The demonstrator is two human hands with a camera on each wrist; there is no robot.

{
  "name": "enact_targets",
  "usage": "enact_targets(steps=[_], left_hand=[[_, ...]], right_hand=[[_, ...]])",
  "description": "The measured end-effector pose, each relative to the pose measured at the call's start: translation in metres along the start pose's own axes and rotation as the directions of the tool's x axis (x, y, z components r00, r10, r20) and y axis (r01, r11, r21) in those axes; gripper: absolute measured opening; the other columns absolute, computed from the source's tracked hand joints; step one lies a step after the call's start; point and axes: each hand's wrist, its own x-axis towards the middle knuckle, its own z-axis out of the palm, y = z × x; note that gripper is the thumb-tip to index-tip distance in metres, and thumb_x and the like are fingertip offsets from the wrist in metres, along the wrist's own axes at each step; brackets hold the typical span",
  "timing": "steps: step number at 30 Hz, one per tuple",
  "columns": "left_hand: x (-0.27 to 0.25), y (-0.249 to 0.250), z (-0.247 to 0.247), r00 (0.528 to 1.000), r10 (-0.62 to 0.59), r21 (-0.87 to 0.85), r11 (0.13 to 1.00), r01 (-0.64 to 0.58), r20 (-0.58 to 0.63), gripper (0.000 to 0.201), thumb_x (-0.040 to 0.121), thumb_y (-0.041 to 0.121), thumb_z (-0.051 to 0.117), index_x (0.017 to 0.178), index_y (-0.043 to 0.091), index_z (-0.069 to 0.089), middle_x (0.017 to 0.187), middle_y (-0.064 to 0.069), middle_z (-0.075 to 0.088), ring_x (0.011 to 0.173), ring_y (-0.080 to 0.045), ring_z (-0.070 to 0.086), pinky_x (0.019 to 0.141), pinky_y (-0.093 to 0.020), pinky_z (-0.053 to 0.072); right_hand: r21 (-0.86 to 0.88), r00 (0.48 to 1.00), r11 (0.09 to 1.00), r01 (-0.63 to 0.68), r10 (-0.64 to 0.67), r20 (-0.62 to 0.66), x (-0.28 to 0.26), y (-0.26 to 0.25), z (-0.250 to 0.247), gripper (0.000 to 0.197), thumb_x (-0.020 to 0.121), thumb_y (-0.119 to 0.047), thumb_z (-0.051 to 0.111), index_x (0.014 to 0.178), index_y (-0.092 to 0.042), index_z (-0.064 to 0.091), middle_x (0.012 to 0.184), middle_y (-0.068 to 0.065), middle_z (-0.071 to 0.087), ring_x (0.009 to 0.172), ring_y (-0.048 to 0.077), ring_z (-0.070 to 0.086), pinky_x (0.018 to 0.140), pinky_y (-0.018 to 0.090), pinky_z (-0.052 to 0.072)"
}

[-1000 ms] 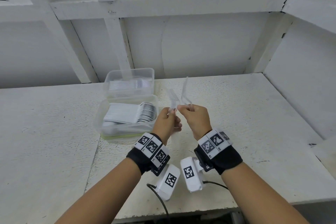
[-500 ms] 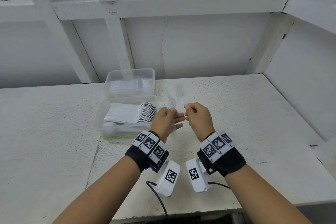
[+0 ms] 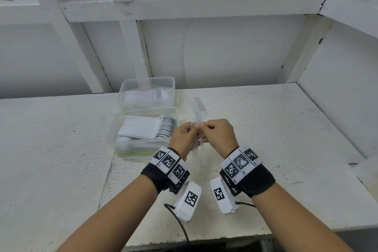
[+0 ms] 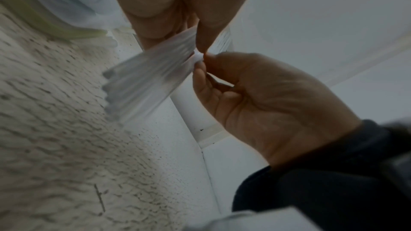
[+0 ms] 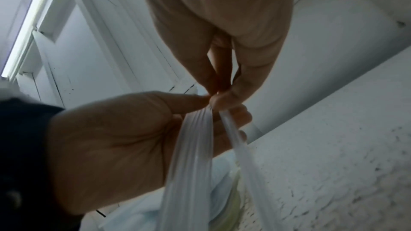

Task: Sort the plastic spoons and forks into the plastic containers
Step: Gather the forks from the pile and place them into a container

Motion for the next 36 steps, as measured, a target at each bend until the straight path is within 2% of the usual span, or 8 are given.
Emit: enact_targets(steps=[5,9,12,18,27,31,34,36], left_hand=[[-0.001,0.003,-0.002,0.997,0.025,0.015,1.0,-0.026,0.069,0.02,0.095,0.012,0.052,0.078,0.007,0.061,0.066,-0.004,0.063,0.062,-0.017,0.06,0.065,-0.03,0.053],[-0.002,0.01,-0.006,0.988,0.024,0.048,0.998,-0.031,0.154,0.018,0.096,0.014,0.05,0.08,0.007,0.057,0.073,-0.006,0.062,0.059,-0.01,0.061,0.059,-0.024,0.055],[-0.001,0.014,-0.009,0.987,0.063,0.178,0.98,-0.09,0.149,0.018,0.097,0.016,0.047,0.083,0.012,0.057,0.074,-0.001,0.061,0.058,-0.007,0.058,0.056,-0.02,0.051],[-0.006,0.018,-0.006,0.963,0.071,0.404,0.898,-0.175,0.26,0.016,0.099,0.017,0.043,0.085,0.015,0.051,0.072,0.002,0.056,0.058,-0.008,0.054,0.055,-0.021,0.048],[-0.017,0.022,0.002,0.915,-0.119,0.169,0.984,0.057,0.385,0.013,0.099,0.015,0.04,0.09,0.01,0.049,0.068,-0.008,0.054,0.048,-0.013,0.055,0.049,-0.024,0.048],[-0.018,0.022,-0.01,0.814,-0.264,0.192,0.963,0.19,0.517,0.011,0.096,0.016,0.05,0.087,0.01,0.052,0.058,-0.003,0.059,0.046,-0.014,0.059,0.046,-0.022,0.051],[-0.015,0.034,-0.023,0.822,-0.277,0.428,0.903,0.044,0.498,0.016,0.097,0.016,0.048,0.082,0.013,0.051,0.054,0.004,0.051,0.041,-0.006,0.046,0.04,-0.017,0.04],[-0.011,0.05,-0.035,0.873,-0.177,0.716,0.656,-0.24,0.454,0.016,0.099,0.022,0.044,0.085,0.014,0.047,0.065,0.002,0.049,0.051,-0.009,0.044,0.048,-0.019,0.038]], right_hand=[[0.176,0.994,0.978,-0.108,0.105,0.024,0.006,0.0,-0.003,0.004,0.088,-0.006,0.058,0.085,-0.006,0.061,0.073,0.013,0.067,0.061,0.02,0.067,0.064,0.032,0.059],[0.068,0.997,0.998,-0.004,-0.001,0.082,0.007,-0.001,-0.012,0.01,0.088,-0.007,0.057,0.082,-0.008,0.066,0.064,0.004,0.063,0.054,0.013,0.059,0.053,0.018,0.05],[-0.005,0.995,0.999,0.033,-0.032,0.099,0.012,-0.005,-0.024,0.013,0.089,-0.01,0.052,0.086,-0.008,0.064,0.069,0.003,0.062,0.058,0.012,0.056,0.054,0.021,0.047],[-0.087,0.984,0.994,0.071,-0.056,0.167,0.022,-0.021,-0.037,0.036,0.097,-0.047,0.034,0.122,-0.022,0.039,0.095,0.001,0.053,0.064,0.013,0.051,0.051,0.022,0.039],[-0.119,0.967,0.961,0.251,-0.242,0.083,0.029,-0.011,-0.03,0.025,0.096,-0.03,0.048,0.089,-0.006,0.051,0.073,0.005,0.06,0.059,0.007,0.053,0.055,0.016,0.04],[0.006,0.959,0.959,0.283,-0.283,0.017,0.036,-0.015,-0.041,0.015,0.096,-0.028,0.047,0.092,-0.014,0.051,0.076,0.008,0.062,0.058,0.008,0.051,0.054,0.019,0.039],[0.082,0.951,0.959,0.272,-0.28,0.128,0.037,-0.016,-0.056,0.007,0.093,-0.025,0.054,0.088,-0.025,0.049,0.084,0.019,0.066,0.047,0.015,0.053,0.041,0.022,0.042],[0.132,0.93,0.971,0.198,-0.228,0.29,0.036,-0.019,-0.072,0.006,0.09,-0.019,0.059,0.089,-0.021,0.054,0.09,0.017,0.067,0.055,0.023,0.066,0.046,0.027,0.052]])
